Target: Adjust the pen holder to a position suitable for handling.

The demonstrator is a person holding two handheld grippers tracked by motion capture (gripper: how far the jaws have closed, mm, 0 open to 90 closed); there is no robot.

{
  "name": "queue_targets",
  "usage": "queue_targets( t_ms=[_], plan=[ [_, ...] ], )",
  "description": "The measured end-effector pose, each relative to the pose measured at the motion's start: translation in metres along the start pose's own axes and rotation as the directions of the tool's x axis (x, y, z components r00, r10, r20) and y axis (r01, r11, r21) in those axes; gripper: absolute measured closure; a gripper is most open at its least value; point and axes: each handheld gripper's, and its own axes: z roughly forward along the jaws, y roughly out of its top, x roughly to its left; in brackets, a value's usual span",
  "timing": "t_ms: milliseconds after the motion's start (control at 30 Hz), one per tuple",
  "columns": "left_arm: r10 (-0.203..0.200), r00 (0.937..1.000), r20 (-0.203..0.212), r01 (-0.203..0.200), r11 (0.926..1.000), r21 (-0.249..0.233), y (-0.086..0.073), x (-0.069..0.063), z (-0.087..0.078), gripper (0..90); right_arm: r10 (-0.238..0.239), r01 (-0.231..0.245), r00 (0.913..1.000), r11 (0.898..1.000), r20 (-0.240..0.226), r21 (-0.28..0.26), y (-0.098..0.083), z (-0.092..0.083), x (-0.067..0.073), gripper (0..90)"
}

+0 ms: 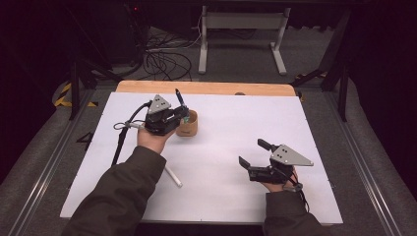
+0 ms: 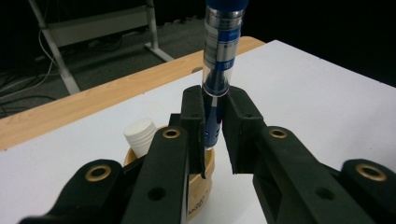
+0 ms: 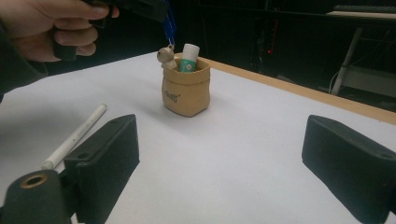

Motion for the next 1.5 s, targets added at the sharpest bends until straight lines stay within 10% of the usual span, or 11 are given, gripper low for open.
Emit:
queue_targets(
  t_ms=[1500],
  plan=[
    [-0.013, 0.9972, -0.073, 0.017, 0.9981, 0.059, -0.015, 0.002, 0.046, 76.5, -0.006, 0.006, 0.9999, 1.0, -0.012, 0.023, -0.003, 0.004, 0.001, 12.4]
  ],
)
